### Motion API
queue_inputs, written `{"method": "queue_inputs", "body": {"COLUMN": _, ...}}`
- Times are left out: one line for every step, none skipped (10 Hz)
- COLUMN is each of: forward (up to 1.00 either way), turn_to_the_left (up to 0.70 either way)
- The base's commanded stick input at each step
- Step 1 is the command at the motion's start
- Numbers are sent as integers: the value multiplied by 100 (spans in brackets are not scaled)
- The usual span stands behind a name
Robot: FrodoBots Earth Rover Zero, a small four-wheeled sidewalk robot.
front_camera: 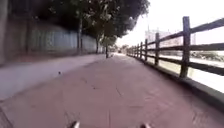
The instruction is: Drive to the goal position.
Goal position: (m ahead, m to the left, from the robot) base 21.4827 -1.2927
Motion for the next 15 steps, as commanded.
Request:
{"method": "queue_inputs", "body": {"forward": 70, "turn_to_the_left": 0}}
{"method": "queue_inputs", "body": {"forward": 70, "turn_to_the_left": -3}}
{"method": "queue_inputs", "body": {"forward": 70, "turn_to_the_left": -26}}
{"method": "queue_inputs", "body": {"forward": 70, "turn_to_the_left": -35}}
{"method": "queue_inputs", "body": {"forward": 70, "turn_to_the_left": -34}}
{"method": "queue_inputs", "body": {"forward": 70, "turn_to_the_left": -34}}
{"method": "queue_inputs", "body": {"forward": 70, "turn_to_the_left": 0}}
{"method": "queue_inputs", "body": {"forward": 70, "turn_to_the_left": 0}}
{"method": "queue_inputs", "body": {"forward": 70, "turn_to_the_left": 0}}
{"method": "queue_inputs", "body": {"forward": 70, "turn_to_the_left": 0}}
{"method": "queue_inputs", "body": {"forward": 70, "turn_to_the_left": 0}}
{"method": "queue_inputs", "body": {"forward": 70, "turn_to_the_left": 0}}
{"method": "queue_inputs", "body": {"forward": 70, "turn_to_the_left": 0}}
{"method": "queue_inputs", "body": {"forward": 70, "turn_to_the_left": 0}}
{"method": "queue_inputs", "body": {"forward": 70, "turn_to_the_left": 0}}
